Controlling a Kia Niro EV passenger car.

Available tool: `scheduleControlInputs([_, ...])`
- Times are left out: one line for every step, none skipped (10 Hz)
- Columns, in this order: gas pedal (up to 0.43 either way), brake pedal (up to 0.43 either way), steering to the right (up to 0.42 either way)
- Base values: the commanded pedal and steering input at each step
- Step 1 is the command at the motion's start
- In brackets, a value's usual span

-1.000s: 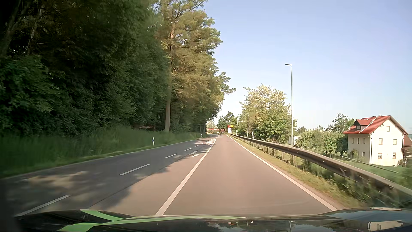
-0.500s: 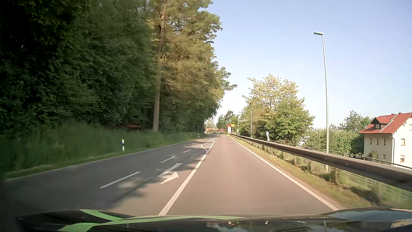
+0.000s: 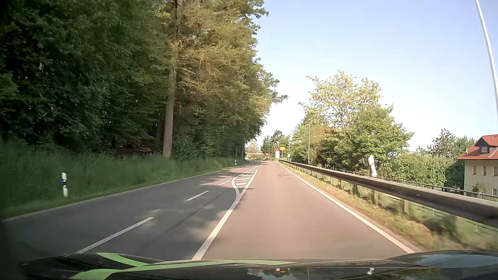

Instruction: Follow the waypoints while adhering to traffic rules and regulations

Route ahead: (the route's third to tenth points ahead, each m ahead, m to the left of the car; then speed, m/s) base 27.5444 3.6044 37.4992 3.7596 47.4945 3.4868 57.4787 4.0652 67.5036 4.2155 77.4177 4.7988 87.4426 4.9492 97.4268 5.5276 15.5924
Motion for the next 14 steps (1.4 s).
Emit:
scheduleControlInputs([0.0, 0.0, 0.003])
scheduleControlInputs([0.0, 0.0, 0.004])
scheduleControlInputs([0.0, 0.0, 0.004])
scheduleControlInputs([0.0, 0.0, 0.005])
scheduleControlInputs([0.0, 0.0, 0.005])
scheduleControlInputs([0.0, 0.0, 0.005])
scheduleControlInputs([0.0, 0.0, 0.005])
scheduleControlInputs([0.0, 0.0, 0.004])
scheduleControlInputs([0.0, 0.0, 0.004])
scheduleControlInputs([0.0, 0.0, 0.004])
scheduleControlInputs([0.0, 0.0, 0.004])
scheduleControlInputs([0.0, 0.0, 0.004])
scheduleControlInputs([0.0, 0.0, 0.004])
scheduleControlInputs([0.0, 0.0, 0.004])
